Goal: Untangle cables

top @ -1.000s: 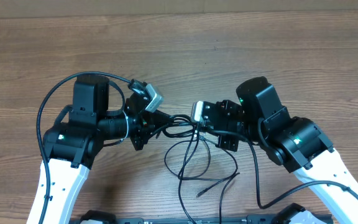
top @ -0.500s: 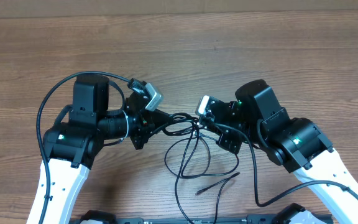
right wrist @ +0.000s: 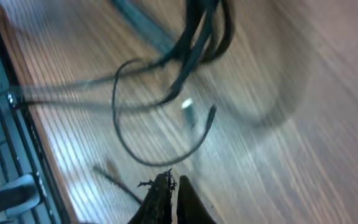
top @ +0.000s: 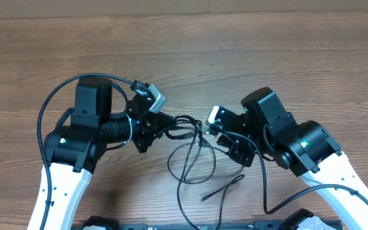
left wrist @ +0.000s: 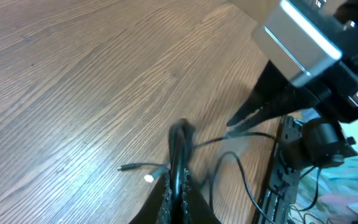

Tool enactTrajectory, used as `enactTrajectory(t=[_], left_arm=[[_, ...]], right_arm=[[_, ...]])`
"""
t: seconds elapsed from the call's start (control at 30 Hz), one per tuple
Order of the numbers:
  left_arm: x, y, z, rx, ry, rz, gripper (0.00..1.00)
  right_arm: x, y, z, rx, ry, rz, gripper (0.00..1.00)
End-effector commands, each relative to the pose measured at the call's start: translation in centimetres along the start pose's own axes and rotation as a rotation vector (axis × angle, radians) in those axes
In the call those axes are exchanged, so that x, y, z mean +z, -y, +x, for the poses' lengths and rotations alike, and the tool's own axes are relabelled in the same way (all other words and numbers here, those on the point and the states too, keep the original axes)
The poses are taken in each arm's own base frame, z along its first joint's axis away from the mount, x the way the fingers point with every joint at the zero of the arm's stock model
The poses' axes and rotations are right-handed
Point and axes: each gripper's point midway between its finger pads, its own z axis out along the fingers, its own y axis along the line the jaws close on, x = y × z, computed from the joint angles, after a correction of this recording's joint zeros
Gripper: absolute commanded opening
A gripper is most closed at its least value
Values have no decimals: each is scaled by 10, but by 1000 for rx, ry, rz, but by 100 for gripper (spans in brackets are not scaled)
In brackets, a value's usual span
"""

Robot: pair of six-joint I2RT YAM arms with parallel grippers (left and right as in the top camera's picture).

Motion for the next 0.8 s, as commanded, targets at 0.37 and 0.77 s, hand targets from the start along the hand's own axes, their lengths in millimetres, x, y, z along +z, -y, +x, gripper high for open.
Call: enactTrajectory(t=[0.37, 0.77], left_arm=[[-4, -5, -8, -5, 9, -39, 4], [-4, -5, -8, -6, 8, -39, 4]], right_arm=[[5, 2, 2, 29, -13, 2, 4], [-4, -11, -62, -112, 280, -102, 44]])
